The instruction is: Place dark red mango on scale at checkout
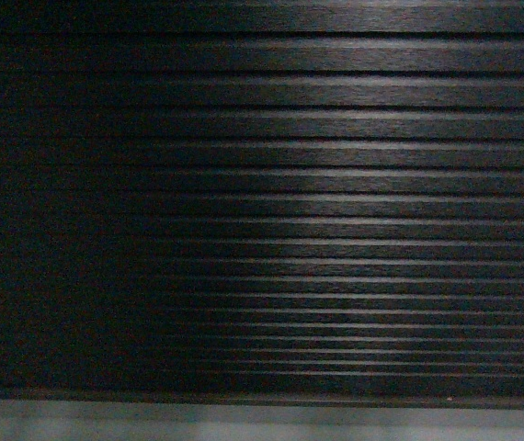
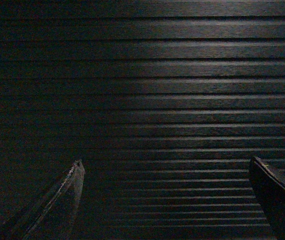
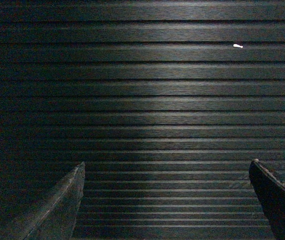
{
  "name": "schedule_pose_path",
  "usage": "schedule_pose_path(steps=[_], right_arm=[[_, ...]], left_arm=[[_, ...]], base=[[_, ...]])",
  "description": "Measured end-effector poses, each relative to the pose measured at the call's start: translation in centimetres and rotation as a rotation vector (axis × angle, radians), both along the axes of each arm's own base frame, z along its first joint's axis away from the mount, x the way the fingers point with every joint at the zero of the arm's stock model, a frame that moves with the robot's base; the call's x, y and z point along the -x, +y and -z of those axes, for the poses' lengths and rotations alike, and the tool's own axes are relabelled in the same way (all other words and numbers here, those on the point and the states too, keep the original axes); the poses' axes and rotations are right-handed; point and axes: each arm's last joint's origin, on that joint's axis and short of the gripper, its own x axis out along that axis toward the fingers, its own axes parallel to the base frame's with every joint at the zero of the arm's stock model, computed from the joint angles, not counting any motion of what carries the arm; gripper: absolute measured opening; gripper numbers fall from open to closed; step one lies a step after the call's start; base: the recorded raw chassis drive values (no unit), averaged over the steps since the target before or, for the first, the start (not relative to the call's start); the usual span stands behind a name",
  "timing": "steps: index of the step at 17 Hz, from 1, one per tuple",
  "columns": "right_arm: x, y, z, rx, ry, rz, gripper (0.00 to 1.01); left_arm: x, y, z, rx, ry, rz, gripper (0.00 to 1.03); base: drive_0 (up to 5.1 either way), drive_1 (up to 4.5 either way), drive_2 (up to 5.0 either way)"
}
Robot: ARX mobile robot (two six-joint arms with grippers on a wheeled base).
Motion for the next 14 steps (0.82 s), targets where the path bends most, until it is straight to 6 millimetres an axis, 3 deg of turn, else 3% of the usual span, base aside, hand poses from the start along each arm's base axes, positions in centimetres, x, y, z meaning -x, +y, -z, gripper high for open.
schedule_pose_path(steps=[14], right_arm=[[0.00,0.00,0.00,0.000,0.000,0.000,0.98]], left_arm=[[0.00,0.00,0.00,0.000,0.000,0.000,0.98]], base=[[0.0,0.00,0.0]])
